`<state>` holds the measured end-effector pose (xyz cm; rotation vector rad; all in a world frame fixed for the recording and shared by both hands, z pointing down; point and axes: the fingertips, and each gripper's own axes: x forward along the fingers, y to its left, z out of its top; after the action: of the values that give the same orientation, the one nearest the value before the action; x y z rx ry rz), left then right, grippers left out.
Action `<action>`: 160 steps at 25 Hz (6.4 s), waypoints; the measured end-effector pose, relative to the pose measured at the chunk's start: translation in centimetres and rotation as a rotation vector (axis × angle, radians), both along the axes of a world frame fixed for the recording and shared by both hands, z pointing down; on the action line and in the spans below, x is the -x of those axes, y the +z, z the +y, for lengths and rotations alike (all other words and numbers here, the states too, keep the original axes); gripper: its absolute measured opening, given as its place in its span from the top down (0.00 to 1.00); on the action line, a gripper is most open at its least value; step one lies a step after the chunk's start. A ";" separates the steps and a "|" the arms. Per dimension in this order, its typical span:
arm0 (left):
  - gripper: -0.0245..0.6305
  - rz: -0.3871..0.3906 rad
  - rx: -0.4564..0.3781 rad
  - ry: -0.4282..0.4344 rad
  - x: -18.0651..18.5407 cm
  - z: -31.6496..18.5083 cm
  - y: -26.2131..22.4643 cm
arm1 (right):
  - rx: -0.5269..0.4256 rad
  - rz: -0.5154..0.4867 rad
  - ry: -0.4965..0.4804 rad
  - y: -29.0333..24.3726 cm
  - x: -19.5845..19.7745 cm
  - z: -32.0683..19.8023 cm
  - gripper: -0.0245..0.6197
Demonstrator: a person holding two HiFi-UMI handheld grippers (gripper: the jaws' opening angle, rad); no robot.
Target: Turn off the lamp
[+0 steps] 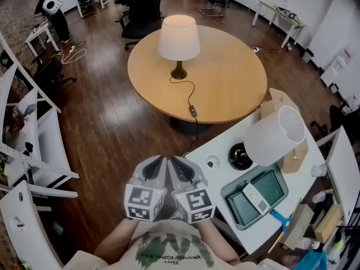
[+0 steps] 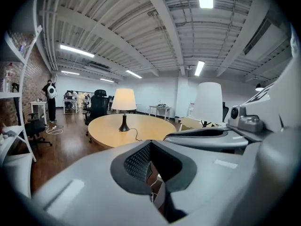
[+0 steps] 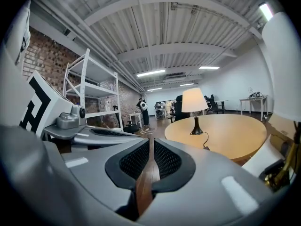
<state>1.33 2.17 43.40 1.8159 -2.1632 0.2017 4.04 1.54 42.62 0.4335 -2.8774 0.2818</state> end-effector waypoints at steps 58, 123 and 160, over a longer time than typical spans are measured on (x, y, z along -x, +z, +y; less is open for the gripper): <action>0.96 0.068 0.169 0.712 18.2 -30.6 9.1 | 0.193 0.048 0.755 10.0 16.7 -29.4 0.90; 0.96 0.017 0.404 1.012 6.7 -31.8 20.2 | 0.296 0.171 1.046 14.9 5.9 -27.5 0.90; 0.96 0.118 -0.082 0.516 28.8 -14.5 0.0 | -0.051 0.053 0.635 -0.7 27.7 -12.3 0.96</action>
<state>-27.50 -12.31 43.35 2.3394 -1.6103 0.1142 -23.67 -10.80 41.88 1.3360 -2.6155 0.2869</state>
